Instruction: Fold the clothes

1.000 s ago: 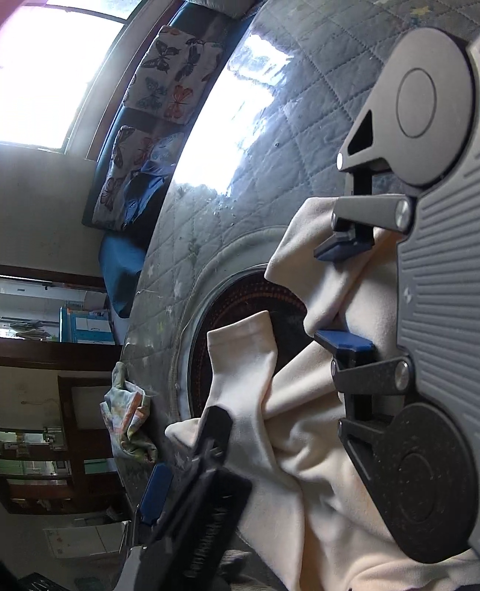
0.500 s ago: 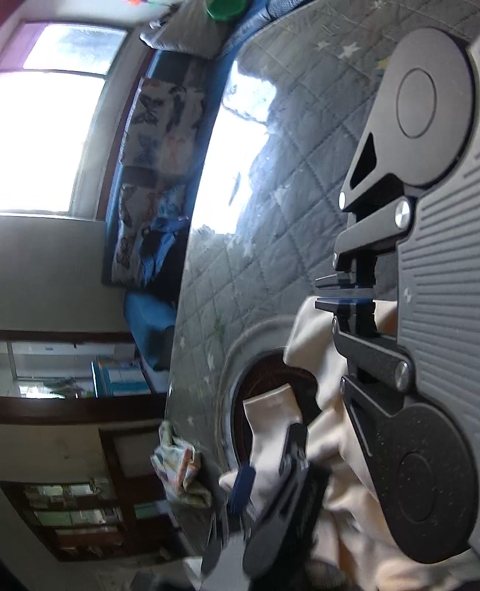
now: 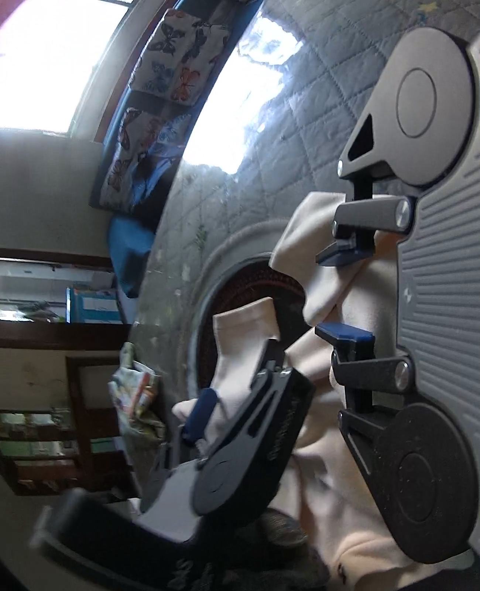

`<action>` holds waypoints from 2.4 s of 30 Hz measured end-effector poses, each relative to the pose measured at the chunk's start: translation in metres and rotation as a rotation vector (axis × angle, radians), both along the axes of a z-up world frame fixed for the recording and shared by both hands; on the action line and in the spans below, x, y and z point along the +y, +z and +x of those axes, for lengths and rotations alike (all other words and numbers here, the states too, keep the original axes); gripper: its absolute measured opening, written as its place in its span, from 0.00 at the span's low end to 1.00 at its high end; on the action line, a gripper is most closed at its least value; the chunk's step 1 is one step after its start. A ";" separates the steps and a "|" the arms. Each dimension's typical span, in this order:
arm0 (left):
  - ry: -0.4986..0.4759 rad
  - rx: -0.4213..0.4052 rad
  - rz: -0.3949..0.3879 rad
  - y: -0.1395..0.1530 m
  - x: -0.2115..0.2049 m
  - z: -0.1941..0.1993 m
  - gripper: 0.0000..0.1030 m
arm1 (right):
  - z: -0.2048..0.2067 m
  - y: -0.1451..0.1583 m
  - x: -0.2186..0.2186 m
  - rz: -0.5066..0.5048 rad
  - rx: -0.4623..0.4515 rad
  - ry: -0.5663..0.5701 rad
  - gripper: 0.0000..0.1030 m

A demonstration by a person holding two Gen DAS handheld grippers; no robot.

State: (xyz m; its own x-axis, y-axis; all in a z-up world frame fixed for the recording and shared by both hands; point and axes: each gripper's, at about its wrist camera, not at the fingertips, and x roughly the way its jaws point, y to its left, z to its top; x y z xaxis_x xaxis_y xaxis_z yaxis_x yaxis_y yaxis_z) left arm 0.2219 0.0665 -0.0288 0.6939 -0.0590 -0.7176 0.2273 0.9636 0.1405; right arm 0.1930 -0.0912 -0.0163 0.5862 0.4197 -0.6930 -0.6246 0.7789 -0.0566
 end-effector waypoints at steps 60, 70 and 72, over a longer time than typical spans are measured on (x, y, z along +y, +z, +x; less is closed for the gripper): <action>0.726 -0.263 -0.151 0.061 0.255 -0.185 0.04 | -0.024 0.001 -0.128 0.184 0.033 -0.469 0.34; 0.685 -0.208 -0.028 0.042 0.240 -0.187 0.07 | 0.020 -0.010 -0.121 0.179 0.027 -0.538 0.34; 0.676 -0.211 -0.003 0.044 0.238 -0.188 0.08 | 0.028 -0.013 -0.119 0.172 0.030 -0.545 0.34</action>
